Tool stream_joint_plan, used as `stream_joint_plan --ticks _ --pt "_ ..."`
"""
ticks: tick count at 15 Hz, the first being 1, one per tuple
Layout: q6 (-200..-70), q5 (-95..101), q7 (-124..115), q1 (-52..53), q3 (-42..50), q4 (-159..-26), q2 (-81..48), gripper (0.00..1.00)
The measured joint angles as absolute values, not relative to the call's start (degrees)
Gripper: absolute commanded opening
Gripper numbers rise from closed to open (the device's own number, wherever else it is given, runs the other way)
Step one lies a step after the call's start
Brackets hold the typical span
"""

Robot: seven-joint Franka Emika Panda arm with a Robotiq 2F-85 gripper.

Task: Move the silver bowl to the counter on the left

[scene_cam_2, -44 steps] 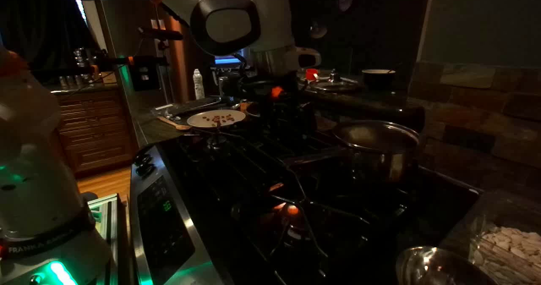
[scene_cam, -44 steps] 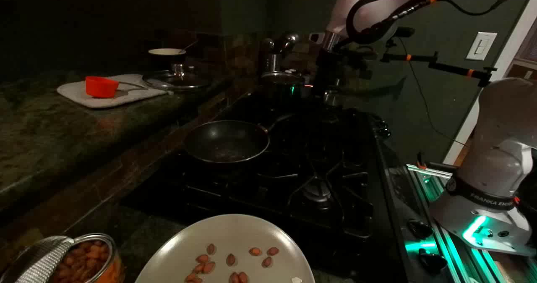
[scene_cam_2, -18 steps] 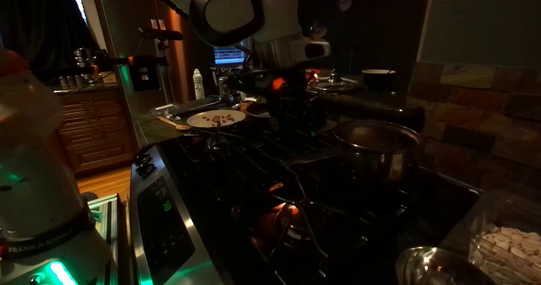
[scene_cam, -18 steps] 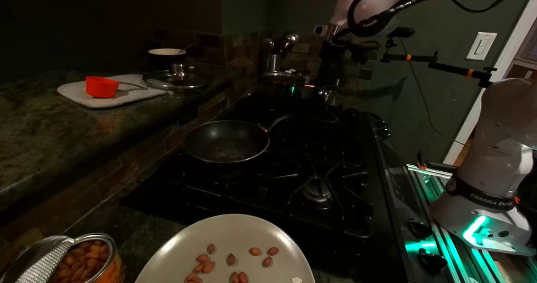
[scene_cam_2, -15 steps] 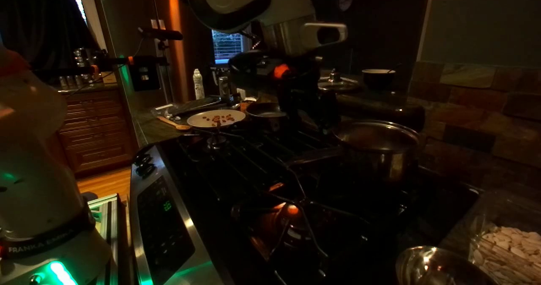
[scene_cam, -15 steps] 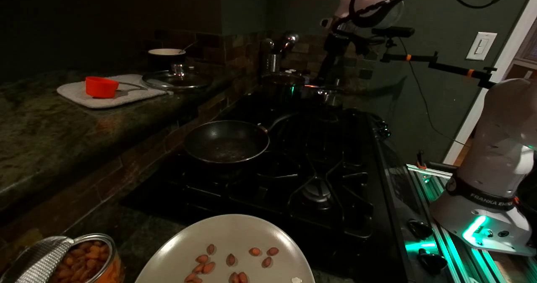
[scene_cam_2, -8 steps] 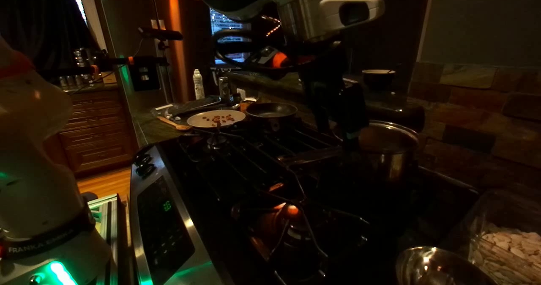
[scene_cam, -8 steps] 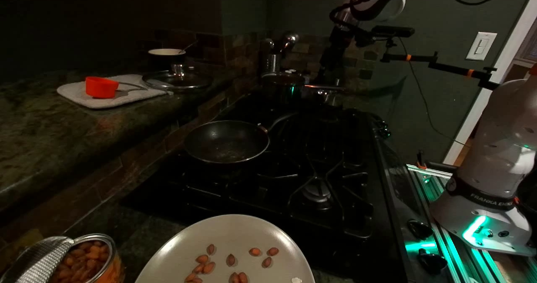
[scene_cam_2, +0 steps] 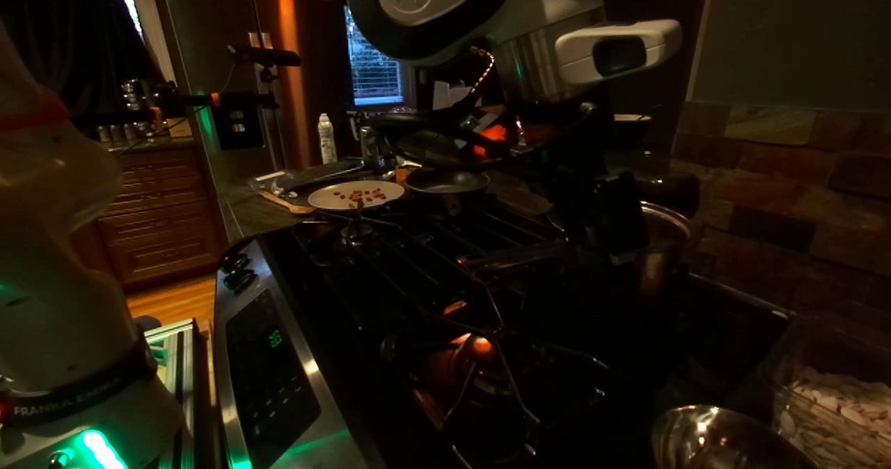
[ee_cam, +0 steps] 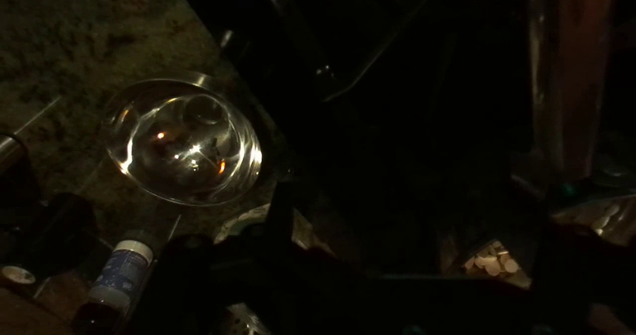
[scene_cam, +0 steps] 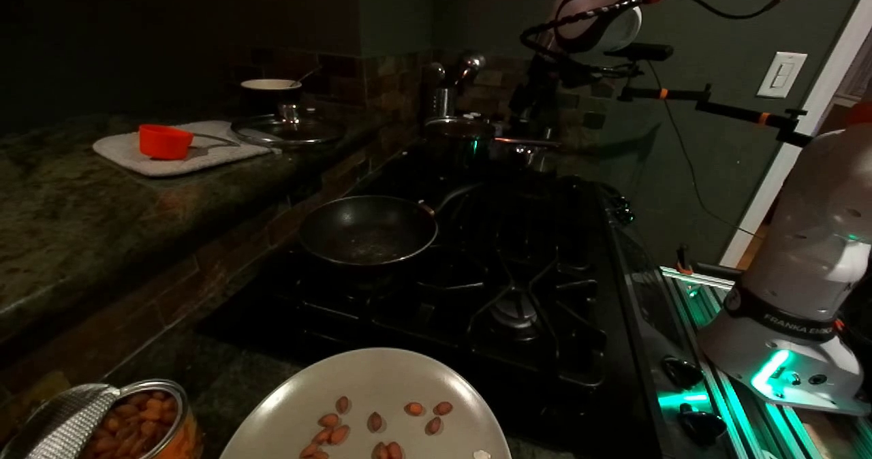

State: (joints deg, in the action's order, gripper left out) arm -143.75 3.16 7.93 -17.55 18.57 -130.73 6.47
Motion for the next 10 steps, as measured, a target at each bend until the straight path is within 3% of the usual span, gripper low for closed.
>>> stream_joint_plan --ticks 10 --pt "-147.8 13.69 -5.83 -19.84 19.22 -125.84 -1.1 1.0"
